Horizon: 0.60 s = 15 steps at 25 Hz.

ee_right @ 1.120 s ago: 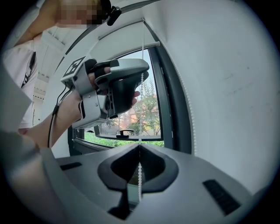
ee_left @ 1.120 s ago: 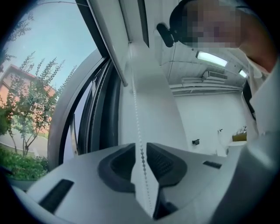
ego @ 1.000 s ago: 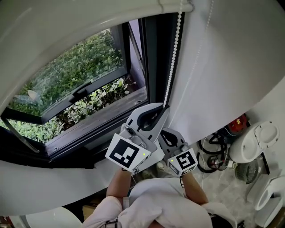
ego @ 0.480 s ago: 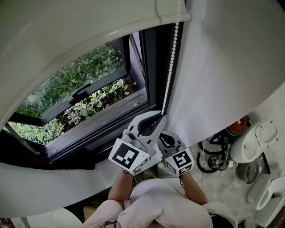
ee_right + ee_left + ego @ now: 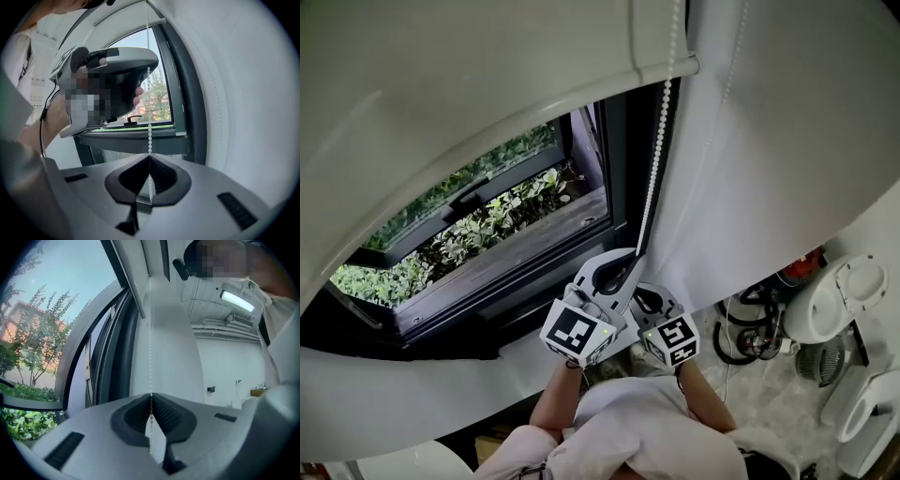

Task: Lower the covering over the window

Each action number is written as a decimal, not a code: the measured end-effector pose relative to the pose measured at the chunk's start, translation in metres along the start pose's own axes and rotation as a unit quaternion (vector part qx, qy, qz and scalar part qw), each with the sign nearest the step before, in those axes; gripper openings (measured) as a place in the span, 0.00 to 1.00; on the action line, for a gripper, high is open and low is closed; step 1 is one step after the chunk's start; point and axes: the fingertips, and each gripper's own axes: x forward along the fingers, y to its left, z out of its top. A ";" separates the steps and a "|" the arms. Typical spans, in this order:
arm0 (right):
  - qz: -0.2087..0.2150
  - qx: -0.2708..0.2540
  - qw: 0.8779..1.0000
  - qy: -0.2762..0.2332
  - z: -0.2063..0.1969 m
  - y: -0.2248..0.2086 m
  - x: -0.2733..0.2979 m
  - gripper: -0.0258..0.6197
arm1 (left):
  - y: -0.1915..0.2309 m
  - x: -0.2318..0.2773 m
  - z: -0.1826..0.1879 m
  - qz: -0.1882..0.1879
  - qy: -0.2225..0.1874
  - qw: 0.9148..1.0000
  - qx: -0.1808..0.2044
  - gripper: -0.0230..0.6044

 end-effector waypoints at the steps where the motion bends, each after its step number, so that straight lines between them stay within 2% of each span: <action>1: 0.000 0.002 1.000 0.005 -0.004 0.000 0.001 0.04 | 0.000 0.000 -0.005 0.001 0.004 1.000 -0.001 0.07; 8: 0.003 -0.001 0.999 0.042 -0.033 0.001 0.005 0.04 | -0.003 -0.001 -0.039 0.004 0.035 0.999 -0.009 0.07; 15: 0.003 -0.016 0.999 0.050 -0.042 0.005 0.001 0.06 | -0.008 -0.004 -0.077 0.002 0.067 0.997 -0.026 0.07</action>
